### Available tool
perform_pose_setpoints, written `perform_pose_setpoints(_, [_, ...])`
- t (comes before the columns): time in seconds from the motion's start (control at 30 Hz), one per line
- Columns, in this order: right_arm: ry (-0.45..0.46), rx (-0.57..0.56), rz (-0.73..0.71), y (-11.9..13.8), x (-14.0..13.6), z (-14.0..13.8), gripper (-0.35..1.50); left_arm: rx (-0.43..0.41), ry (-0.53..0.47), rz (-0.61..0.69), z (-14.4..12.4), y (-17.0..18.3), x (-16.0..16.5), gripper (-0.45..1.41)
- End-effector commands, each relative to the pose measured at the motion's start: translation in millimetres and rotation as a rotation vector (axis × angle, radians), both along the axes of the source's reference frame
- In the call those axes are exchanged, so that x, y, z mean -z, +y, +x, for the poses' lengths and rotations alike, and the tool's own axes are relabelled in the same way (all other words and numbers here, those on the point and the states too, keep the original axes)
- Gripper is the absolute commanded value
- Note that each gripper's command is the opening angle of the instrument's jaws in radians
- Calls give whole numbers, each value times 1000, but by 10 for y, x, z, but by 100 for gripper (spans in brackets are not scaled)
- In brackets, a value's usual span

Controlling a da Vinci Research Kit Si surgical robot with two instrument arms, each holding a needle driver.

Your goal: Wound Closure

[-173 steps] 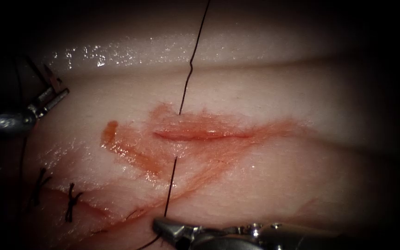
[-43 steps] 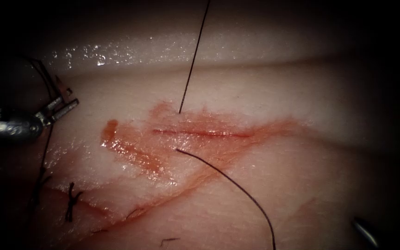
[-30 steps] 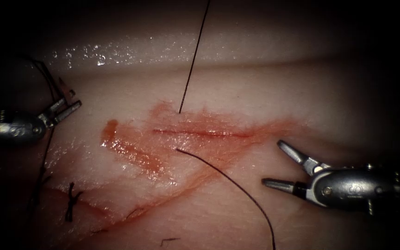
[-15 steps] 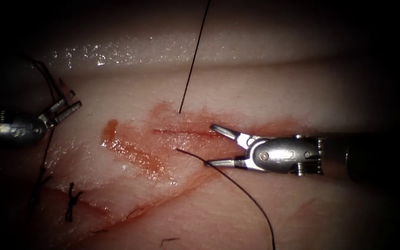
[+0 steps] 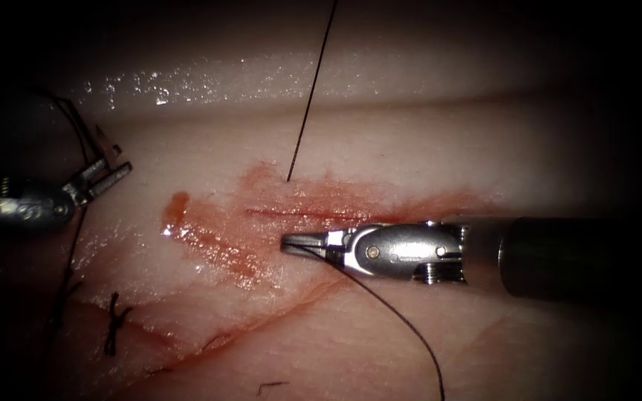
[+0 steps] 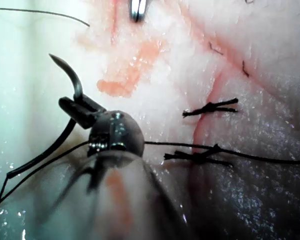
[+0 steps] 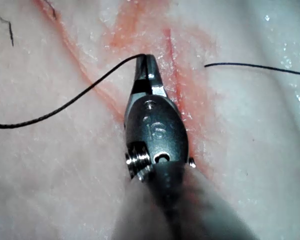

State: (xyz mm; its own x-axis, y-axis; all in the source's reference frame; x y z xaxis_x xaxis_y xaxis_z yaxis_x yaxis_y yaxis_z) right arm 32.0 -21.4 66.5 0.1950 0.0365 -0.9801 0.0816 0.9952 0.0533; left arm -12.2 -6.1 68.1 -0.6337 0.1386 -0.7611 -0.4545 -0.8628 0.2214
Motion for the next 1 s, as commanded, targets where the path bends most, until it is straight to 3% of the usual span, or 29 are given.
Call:
perform_pose_setpoints(0.03, [7, -3, 1, 0, 0, 9, -35, 0, -1, 0, -6, -1, -7, -45])
perform_pose_setpoints(0.3, [14, 4, -8, -8, 23, 6, -35, 0, -1, 0, -5, -1, -7, -45])
perform_pose_setpoints(0.5, [13, 73, -7, -40, 49, 6, -35, 0, -1, 0, -5, -1, -7, -45])
perform_pose_setpoints(0.6, [25, 115, -27, -69, 83, 8, -35, 0, -1, 0, -5, -1, -7, -45])
perform_pose_setpoints(1.0, [11, 253, -91, -143, 193, 27, -35, 0, -1, 0, -6, -1, -7, -45])
